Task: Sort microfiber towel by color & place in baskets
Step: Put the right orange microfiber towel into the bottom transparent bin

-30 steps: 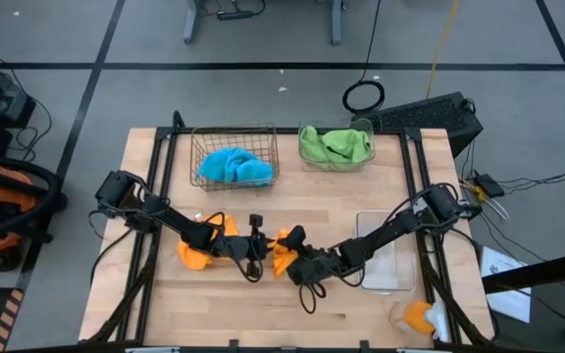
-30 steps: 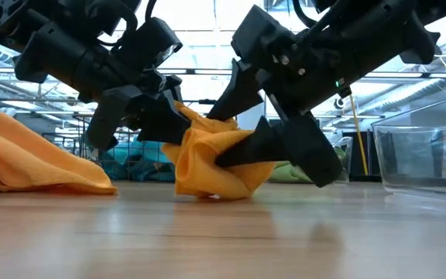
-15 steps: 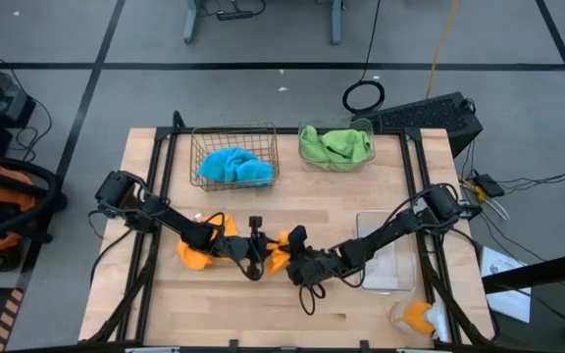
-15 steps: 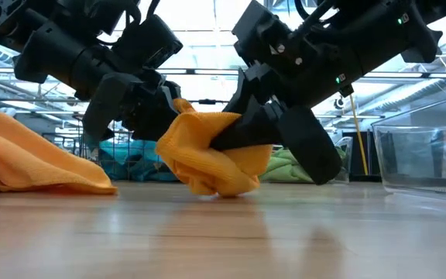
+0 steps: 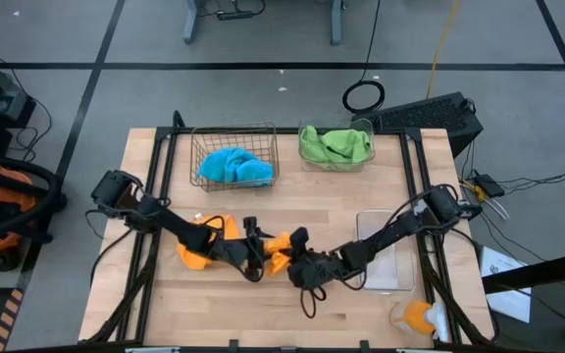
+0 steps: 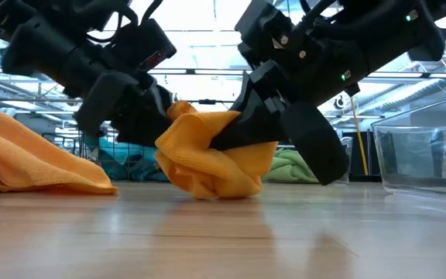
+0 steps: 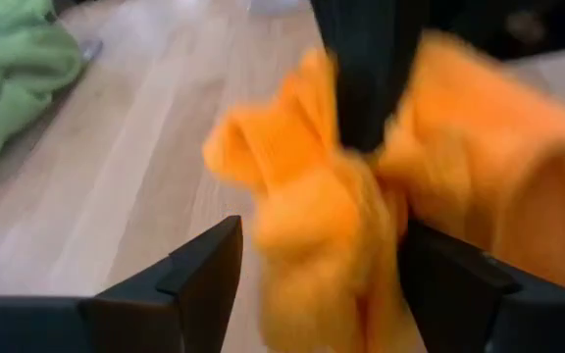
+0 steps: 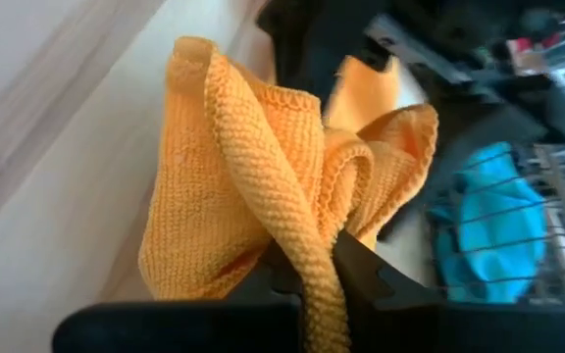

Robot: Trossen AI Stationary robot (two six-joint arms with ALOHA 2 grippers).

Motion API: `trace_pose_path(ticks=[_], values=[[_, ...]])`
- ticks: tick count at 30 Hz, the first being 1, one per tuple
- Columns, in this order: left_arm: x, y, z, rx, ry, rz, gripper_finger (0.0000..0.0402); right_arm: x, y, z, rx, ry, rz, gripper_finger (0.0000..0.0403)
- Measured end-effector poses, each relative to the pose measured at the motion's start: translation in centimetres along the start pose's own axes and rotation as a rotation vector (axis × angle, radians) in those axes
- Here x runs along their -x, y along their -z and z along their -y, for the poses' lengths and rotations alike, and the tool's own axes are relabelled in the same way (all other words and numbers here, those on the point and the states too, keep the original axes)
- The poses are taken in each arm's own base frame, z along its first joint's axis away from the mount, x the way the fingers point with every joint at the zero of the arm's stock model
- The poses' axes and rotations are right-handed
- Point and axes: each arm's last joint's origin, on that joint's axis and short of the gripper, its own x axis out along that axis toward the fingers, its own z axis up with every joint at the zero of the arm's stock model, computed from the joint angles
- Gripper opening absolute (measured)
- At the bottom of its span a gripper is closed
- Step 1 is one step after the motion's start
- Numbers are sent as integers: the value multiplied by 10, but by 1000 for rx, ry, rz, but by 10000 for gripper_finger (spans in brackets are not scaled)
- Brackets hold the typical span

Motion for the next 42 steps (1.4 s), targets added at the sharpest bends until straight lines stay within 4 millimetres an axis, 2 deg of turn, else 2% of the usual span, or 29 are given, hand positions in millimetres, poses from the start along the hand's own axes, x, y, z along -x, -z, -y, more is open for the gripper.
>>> trace_pose_path(ticks=[5,9,15,19,24,28,30,33,36,42], values=[[13,-3,2,-13,-29,-25,260,11,-17,-2,9,42,-18,7],[27,-7,1,-18,-117,-43,260,23,-34,-1,89,65,-127,7],[39,-3,-5,16,-187,-106,261,49,-69,24,126,83,-274,8],[40,2,-6,31,-199,-151,261,73,-77,47,92,73,-421,8],[41,7,-7,44,-210,-193,261,111,-66,80,8,61,-711,8],[41,9,-7,38,-214,-209,261,134,-63,94,-202,-63,-697,8],[41,9,-7,37,-214,-211,261,146,-58,102,-277,-63,-692,8],[41,9,-7,37,-214,-211,261,163,-44,105,-350,-12,-736,8],[41,9,-7,41,-213,-205,261,182,-28,107,-381,-13,-708,8],[41,8,-8,45,-215,-202,261,204,18,111,-509,35,-750,8]])
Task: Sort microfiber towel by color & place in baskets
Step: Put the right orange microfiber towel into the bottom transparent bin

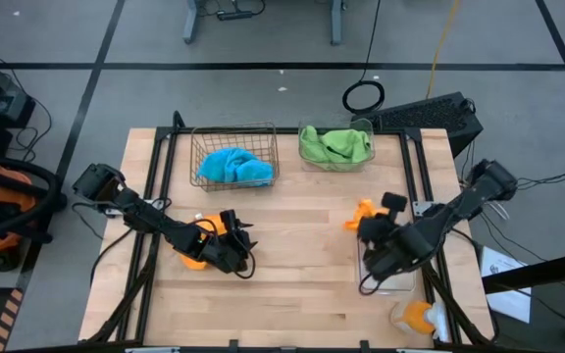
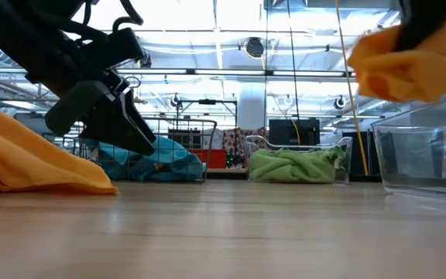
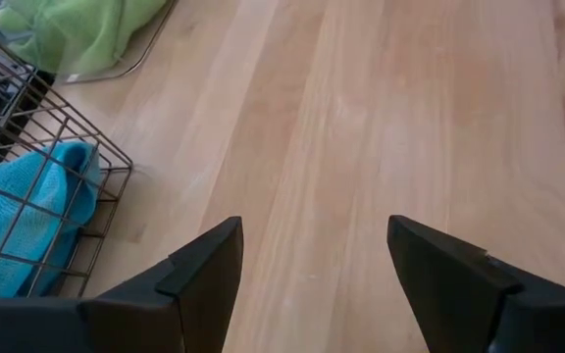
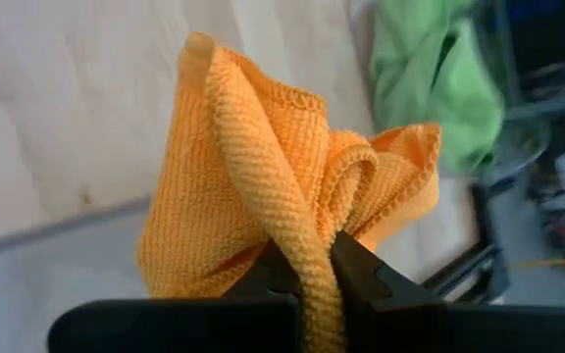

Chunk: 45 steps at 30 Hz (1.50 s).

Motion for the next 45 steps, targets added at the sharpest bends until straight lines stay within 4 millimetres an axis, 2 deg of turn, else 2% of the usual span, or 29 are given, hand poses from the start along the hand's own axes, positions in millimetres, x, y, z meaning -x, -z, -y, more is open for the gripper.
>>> trace_pose_path(ticks=[3,8,16,22,36,45], values=[[0,0,0,0,0,0,261,-10,16,7,-45,-39,-21,8],[0,0,0,22,0,1,261,-30,35,6,-71,-109,-43,8],[0,0,0,33,0,1,261,-63,55,-6,-52,-124,-74,13],[0,0,0,52,0,-1,261,-79,63,-17,-88,-180,-79,47],[0,0,0,74,-1,-2,261,-84,67,-22,-129,-253,-151,141],[-1,10,0,134,20,-33,261,-72,61,-16,-147,-228,-164,189]])
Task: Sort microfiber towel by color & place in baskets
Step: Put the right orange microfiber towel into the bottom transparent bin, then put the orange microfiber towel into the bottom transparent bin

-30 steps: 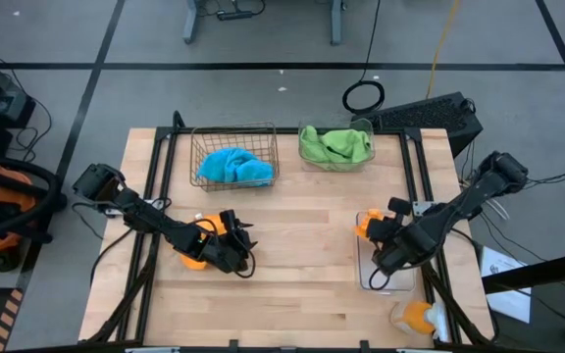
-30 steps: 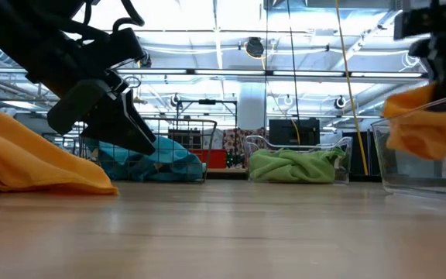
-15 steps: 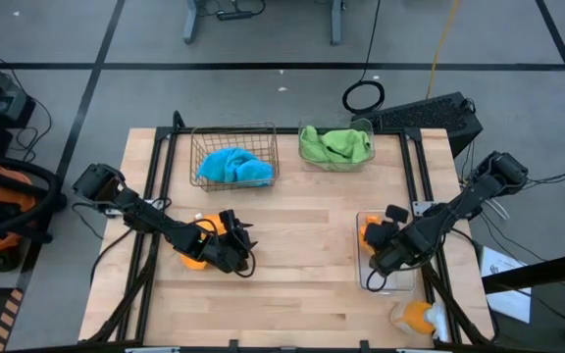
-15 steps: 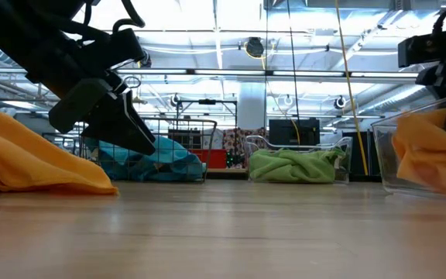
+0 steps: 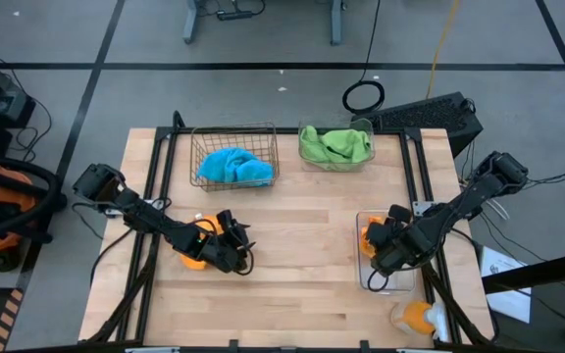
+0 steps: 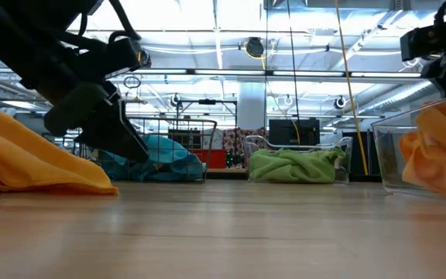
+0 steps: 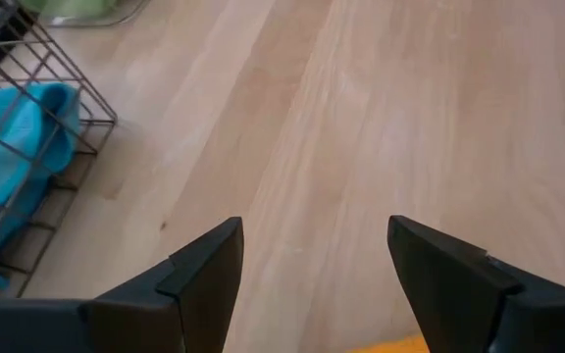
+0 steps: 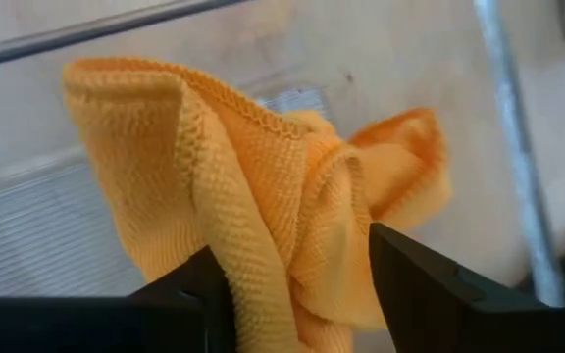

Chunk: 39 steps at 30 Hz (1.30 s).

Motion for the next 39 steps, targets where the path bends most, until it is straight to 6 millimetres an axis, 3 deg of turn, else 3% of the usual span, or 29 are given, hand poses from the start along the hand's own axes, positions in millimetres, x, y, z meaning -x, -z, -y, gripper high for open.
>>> trace_pose_path(ticks=[16,26,31,39], values=[[13,7,15,-21,79,-3,261,26,-8,0,-23,-12,-4,244],[49,-12,17,-35,86,13,261,70,-16,-8,-22,-156,35,251],[71,-18,9,-69,94,-1,261,83,-20,-17,-14,-201,196,251],[101,0,-3,-95,160,-172,261,99,-34,-58,154,-423,627,251]])
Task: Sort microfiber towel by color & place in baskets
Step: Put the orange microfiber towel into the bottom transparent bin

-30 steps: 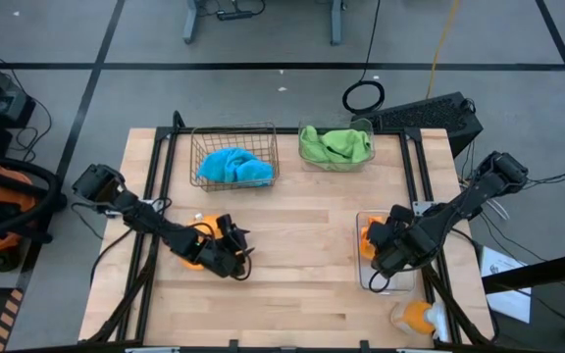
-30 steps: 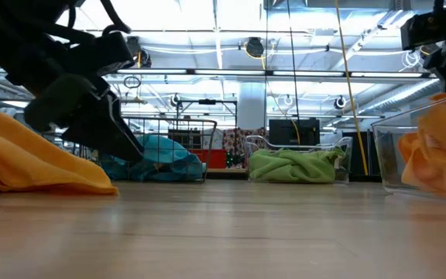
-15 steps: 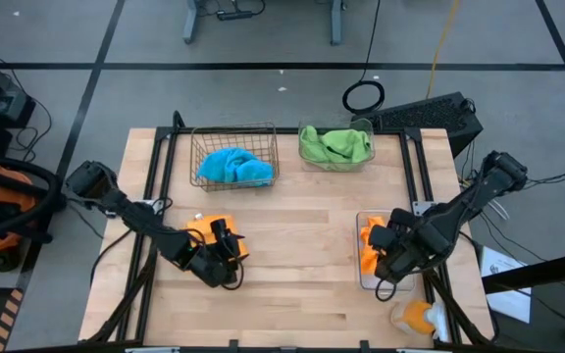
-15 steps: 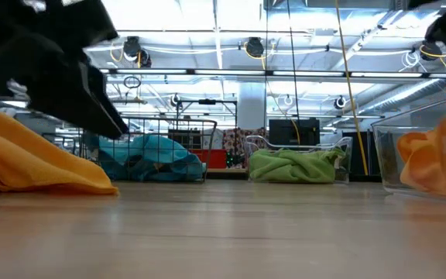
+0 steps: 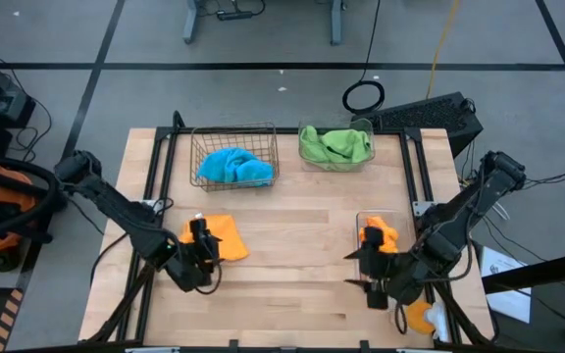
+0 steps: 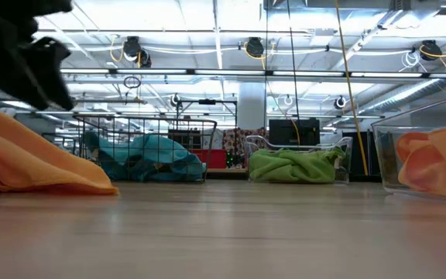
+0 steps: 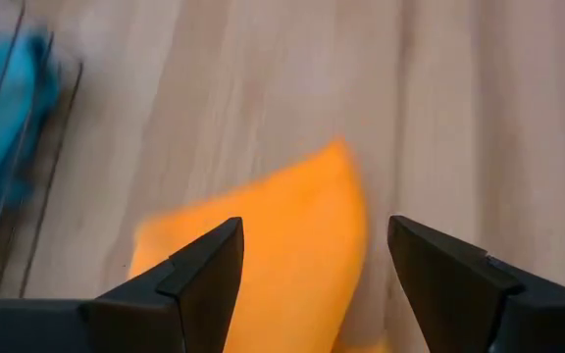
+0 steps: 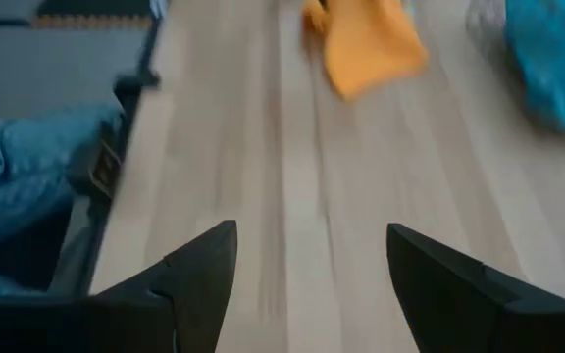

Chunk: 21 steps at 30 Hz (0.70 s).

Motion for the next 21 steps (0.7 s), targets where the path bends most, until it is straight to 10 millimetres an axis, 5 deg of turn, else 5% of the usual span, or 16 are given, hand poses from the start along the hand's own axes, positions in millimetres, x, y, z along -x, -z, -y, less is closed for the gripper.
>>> trace_pose_path(ticks=[9,21], values=[[17,33,-14,197,-127,-260,275,-38,-4,-27,217,11,129,251],[36,40,-31,282,-177,-299,393,-90,12,-37,304,73,56,251]])
